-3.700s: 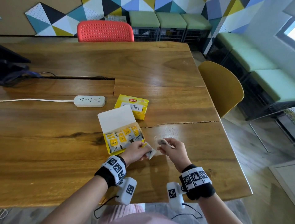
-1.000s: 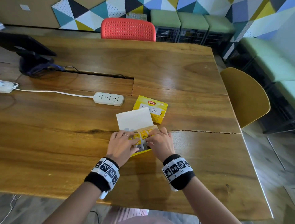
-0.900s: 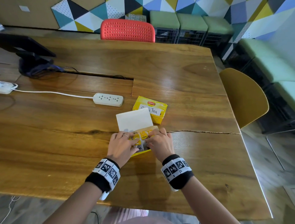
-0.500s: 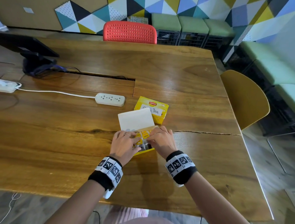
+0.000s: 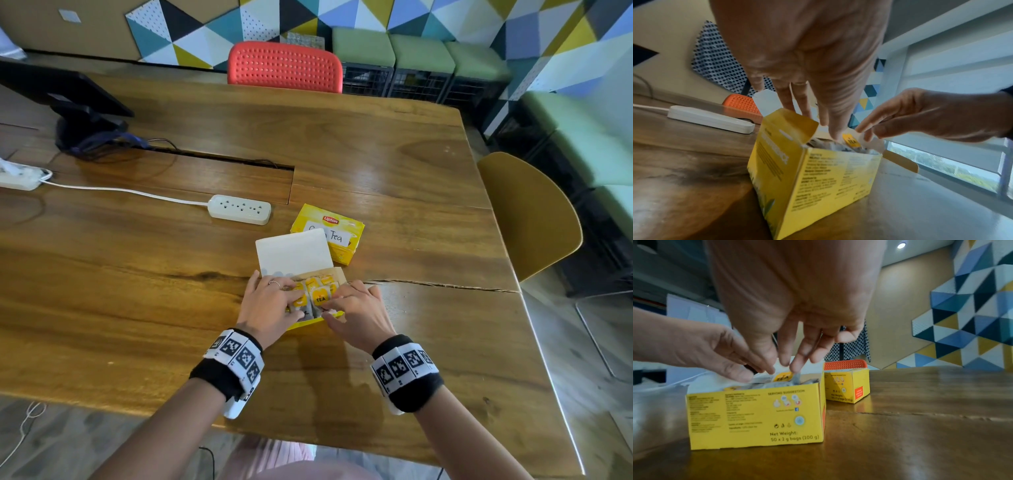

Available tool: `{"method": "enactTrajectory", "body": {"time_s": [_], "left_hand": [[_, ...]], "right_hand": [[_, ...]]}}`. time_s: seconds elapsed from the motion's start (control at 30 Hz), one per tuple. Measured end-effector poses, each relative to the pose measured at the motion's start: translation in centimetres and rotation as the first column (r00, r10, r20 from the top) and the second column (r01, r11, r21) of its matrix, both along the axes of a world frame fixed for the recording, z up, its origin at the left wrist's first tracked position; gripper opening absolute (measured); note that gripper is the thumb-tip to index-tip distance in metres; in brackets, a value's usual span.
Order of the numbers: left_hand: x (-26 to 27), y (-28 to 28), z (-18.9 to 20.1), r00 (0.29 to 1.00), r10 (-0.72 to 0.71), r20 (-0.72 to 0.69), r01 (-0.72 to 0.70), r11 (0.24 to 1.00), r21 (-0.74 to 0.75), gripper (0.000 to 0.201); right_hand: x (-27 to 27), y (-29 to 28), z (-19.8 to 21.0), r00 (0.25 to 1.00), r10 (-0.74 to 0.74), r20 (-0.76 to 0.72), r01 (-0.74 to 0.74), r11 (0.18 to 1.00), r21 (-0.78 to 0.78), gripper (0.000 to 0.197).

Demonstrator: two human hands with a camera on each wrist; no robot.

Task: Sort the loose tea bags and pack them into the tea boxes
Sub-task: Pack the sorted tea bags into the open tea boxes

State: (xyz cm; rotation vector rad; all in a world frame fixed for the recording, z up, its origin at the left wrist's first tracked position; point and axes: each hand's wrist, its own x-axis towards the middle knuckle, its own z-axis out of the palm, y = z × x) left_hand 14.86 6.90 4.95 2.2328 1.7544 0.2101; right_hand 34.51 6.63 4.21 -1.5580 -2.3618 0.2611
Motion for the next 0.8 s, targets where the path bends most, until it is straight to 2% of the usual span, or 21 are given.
{"method": "enactTrajectory", "body": {"time_s": [0.1,0.17,0.23,0.3,0.43,0.5,0.6,0.7,0.73,0.8], "left_hand": [[-0.8,0.5,0.1,0.974,0.065,0.218,-0.099,0.984,0.148,0.031],[-1.7,1.1,0.0,0.909,0.194,0.37,-0.259,0.956,0.135,0.03],[-2.2,1.9,-0.1,0.836,0.321,0.445,-0.376,0.926,0.039,0.036],[-2.5,2.4,-0.3,0.798,0.403,0.447,-0.416,0.906,-0.074,0.043],[-2.2,2.6,-1.1,0.763,0.45,0.464,-0.4,0.893,-0.207,0.056],[-1.9,2.5,-1.1,0.692,0.485,0.534,-0.41,0.874,-0.262,0.064],[-1.4,2.3,-0.8,0.597,0.502,0.626,-0.448,0.856,-0.259,0.068],[-1.4,1.4,-0.4,0.51,0.432,0.744,-0.424,0.879,-0.219,0.06],[-1.5,1.0,-0.3,0.512,0.388,0.766,-0.391,0.9,-0.194,0.054],[-1.8,0.1,-0.4,0.601,0.276,0.75,-0.298,0.948,-0.11,0.041]], "right_hand": [[0.4,0.0,0.0,0.982,-0.107,-0.157,0.114,0.993,0.038,0.019],[0.7,-0.1,-0.4,0.975,-0.111,-0.19,0.127,0.99,0.07,0.022],[0.6,-0.1,-0.6,0.994,0.0,-0.111,0.016,0.99,0.139,0.024],[-0.1,0.1,-0.6,0.997,0.083,-0.007,-0.081,0.986,0.147,0.021],[-1.4,0.7,-0.6,0.991,0.045,0.129,-0.057,0.995,0.084,0.02],[-1.5,1.1,-0.7,0.991,0.036,0.125,-0.044,0.997,0.059,0.023],[-1.1,1.1,-0.2,1.0,-0.008,0.0,0.009,1.0,0.026,0.035],[0.2,0.7,0.4,0.977,-0.109,-0.185,0.107,0.994,-0.021,0.045],[0.7,0.5,0.4,0.944,-0.164,-0.286,0.161,0.986,-0.033,0.046],[1.6,0.5,0.0,0.815,-0.311,-0.488,0.269,0.95,-0.156,0.045]]}}
